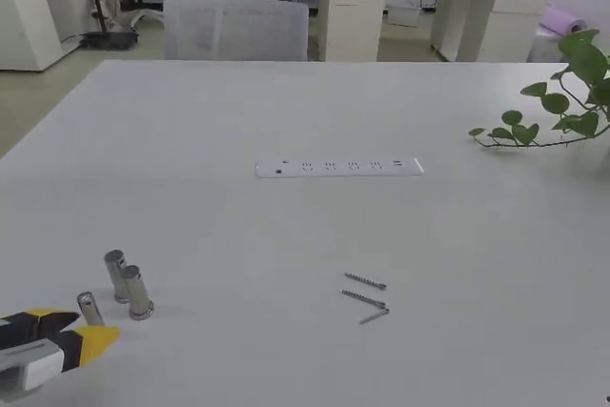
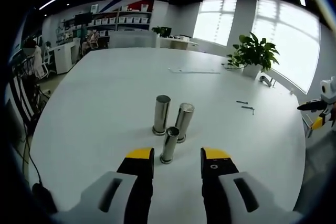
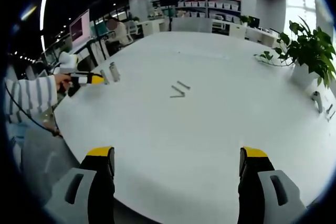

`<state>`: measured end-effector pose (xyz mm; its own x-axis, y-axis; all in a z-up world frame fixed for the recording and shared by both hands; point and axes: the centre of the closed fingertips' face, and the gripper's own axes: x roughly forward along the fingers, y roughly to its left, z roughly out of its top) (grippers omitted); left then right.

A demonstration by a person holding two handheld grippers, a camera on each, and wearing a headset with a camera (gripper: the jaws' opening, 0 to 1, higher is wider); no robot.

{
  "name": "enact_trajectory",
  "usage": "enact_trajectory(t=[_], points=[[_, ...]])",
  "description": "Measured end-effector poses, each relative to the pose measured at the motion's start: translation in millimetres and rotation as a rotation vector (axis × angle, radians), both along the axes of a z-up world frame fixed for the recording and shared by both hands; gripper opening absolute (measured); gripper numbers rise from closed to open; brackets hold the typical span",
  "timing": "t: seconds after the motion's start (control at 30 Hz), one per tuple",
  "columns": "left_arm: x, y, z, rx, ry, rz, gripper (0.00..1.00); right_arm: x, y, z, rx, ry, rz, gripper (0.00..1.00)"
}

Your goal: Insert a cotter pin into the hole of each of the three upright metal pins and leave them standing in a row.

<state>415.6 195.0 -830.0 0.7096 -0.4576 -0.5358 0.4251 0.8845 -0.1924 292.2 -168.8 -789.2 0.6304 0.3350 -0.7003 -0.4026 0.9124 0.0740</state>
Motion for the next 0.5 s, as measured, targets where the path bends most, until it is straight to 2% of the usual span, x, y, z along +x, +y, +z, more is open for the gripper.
enact_trajectory(t=[0.13, 0.23, 0.5], points=[[2.7, 0.2, -1.8, 0.004, 0.0, 0.003, 0.3, -0.1, 0.3, -0.3, 0.001, 0.003, -0.001, 1.0], [6.4, 2.6, -1.8, -0.009, 0.002, 0.035, 0.27, -0.1, 0.0, -0.4, 0.001, 0.004, -0.002, 1.0], [11.4, -1.4, -3.5, 0.003, -0.01, 0.023, 0.24, 0.4, -0.7, -0.2, 0.002, 0.005, -0.009, 1.0]])
